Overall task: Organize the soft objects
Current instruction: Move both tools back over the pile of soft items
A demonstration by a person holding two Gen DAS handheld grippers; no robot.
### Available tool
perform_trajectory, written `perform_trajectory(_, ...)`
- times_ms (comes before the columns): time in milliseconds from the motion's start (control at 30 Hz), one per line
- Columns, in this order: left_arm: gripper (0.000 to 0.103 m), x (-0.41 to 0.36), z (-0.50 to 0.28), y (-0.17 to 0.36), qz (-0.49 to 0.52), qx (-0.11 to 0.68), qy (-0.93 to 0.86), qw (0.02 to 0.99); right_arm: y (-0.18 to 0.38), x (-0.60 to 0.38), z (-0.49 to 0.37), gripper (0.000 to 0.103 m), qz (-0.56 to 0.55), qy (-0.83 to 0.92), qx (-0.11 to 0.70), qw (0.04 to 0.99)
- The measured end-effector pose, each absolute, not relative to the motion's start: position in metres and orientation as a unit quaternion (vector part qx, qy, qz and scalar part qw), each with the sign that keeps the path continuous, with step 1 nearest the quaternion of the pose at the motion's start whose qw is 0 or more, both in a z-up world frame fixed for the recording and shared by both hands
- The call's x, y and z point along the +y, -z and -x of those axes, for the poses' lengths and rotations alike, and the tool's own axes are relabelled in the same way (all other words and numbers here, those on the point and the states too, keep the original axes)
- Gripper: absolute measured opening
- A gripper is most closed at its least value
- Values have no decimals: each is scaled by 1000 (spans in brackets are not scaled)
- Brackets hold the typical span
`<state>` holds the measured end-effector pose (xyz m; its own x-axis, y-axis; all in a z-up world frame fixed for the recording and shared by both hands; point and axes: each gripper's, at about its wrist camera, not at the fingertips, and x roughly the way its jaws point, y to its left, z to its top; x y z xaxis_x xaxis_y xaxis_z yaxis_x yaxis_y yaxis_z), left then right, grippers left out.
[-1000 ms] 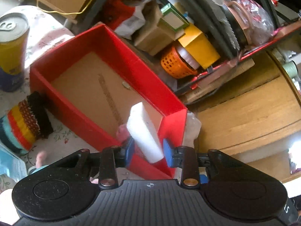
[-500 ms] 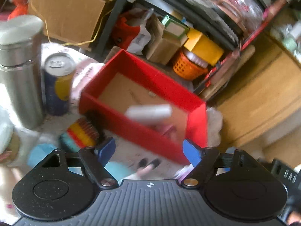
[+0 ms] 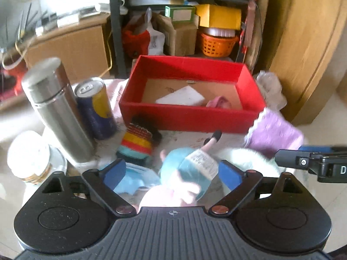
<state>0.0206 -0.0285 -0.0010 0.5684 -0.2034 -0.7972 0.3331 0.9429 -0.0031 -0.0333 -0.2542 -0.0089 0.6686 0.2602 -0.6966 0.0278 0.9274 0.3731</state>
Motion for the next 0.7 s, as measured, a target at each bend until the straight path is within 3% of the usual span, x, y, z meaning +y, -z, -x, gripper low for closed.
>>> perform_trajectory(167, 91, -29, -13, 2, -78, 442, 153, 880, 14, -244, 44, 48, -123, -44, 404, 905)
perform_trajectory(700, 91, -43, -29, 34, -59, 513, 186, 836, 21, -247, 45, 52, -118, -34, 422, 898)
